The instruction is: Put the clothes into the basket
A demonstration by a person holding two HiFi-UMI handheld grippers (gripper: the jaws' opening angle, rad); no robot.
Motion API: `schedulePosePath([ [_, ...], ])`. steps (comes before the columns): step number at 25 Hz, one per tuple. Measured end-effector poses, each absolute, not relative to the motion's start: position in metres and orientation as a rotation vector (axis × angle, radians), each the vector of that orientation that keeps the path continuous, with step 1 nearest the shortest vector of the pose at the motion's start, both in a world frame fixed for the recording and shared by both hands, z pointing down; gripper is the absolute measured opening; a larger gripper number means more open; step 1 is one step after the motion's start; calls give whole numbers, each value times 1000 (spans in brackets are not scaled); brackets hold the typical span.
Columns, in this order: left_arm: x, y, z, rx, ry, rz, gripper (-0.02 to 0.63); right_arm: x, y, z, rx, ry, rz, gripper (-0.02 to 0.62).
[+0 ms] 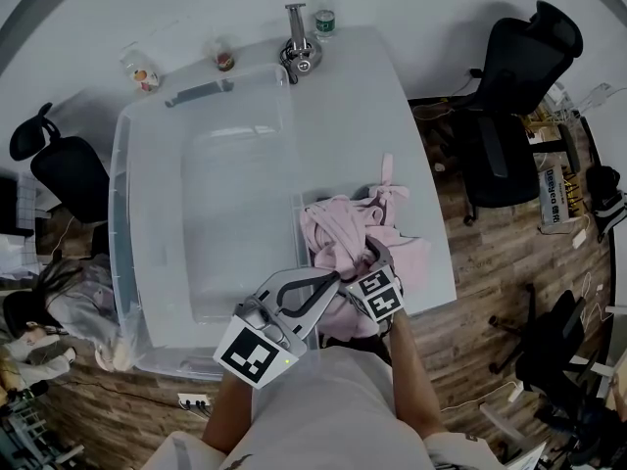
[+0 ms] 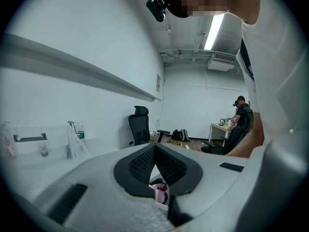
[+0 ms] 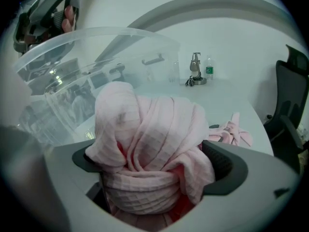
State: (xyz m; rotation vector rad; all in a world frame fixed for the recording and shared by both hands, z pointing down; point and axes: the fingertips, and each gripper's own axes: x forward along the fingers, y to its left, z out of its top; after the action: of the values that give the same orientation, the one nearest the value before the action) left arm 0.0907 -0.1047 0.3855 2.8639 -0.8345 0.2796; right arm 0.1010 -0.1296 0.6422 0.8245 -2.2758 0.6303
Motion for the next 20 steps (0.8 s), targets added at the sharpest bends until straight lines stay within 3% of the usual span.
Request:
schedulePosePath([
  [5,89,-105,387,2854,-843,275,6,98,-128,645,799,-2310,670,570],
  [12,87,-105,388,2845,-851,275,6,101,-126,645,804,-2314,720,492],
  [20,88,-105,388,2849,-853,283,6,103,-124,638,805,-2329,775,470],
])
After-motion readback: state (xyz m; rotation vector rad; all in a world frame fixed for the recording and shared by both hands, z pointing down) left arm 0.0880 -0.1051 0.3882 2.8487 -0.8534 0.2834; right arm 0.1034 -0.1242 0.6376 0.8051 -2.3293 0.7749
